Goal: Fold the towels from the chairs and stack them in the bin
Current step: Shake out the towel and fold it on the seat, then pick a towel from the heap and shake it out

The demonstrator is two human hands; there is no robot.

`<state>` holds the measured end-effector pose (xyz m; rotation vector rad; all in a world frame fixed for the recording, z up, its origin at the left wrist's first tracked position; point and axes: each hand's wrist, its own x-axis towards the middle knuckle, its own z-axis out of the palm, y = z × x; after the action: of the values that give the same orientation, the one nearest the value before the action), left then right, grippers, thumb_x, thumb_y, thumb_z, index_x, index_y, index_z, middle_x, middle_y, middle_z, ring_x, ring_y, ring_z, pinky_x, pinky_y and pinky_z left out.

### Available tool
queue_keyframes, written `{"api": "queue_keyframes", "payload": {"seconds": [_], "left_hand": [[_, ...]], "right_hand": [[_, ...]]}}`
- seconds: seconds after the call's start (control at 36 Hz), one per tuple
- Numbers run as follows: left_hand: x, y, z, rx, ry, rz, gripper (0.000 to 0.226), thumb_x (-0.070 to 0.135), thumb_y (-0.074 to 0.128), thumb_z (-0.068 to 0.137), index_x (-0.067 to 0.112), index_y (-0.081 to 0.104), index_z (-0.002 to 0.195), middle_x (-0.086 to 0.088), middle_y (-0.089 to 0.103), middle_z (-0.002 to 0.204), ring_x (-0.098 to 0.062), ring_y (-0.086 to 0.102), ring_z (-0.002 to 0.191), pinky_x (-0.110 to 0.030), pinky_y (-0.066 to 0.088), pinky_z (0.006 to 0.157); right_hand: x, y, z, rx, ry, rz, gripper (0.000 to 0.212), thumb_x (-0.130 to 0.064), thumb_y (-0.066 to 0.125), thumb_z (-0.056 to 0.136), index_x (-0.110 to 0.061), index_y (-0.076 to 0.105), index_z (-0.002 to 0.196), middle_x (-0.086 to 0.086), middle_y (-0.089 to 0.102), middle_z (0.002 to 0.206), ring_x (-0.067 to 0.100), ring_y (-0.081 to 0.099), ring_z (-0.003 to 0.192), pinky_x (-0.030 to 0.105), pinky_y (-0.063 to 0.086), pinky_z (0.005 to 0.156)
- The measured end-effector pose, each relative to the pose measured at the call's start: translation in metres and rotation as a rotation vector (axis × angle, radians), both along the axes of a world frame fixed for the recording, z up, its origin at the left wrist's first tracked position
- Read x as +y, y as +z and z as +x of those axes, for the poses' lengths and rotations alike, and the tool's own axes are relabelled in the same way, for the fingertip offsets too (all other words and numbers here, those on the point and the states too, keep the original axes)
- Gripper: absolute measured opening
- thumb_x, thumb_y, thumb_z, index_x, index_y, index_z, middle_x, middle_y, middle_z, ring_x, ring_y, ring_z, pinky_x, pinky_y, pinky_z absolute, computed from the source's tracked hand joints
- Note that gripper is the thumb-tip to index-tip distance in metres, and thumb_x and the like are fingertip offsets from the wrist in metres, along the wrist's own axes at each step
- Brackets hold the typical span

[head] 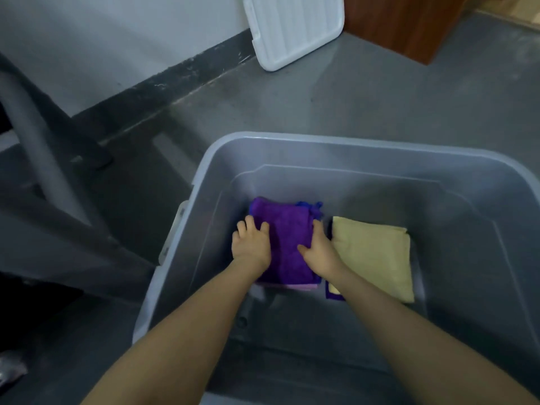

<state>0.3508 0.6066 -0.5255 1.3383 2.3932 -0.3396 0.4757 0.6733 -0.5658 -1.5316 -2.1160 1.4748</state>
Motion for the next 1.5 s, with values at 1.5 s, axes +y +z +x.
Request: {"api": "queue_keyframes", "payload": {"seconds": [1.5], "left_hand": [[-0.062,0.201,0.004,-0.032,0.007,0.505,0.027,0.014,0.037,0.095,0.007,0.048,0.119,-0.012,0.054,0.126,-0.033,0.054,0.114,-0.038,0.043,0.089]], "right_hand": [[-0.039,0.203,0.002,-0.009,-0.041,0.68,0.026,-0.002,0.047,0.087,-0.01,0.065,0.103,0.01,0.065,0.11,0.03,0.056,0.109,0.039,0.038,0.094]]}}
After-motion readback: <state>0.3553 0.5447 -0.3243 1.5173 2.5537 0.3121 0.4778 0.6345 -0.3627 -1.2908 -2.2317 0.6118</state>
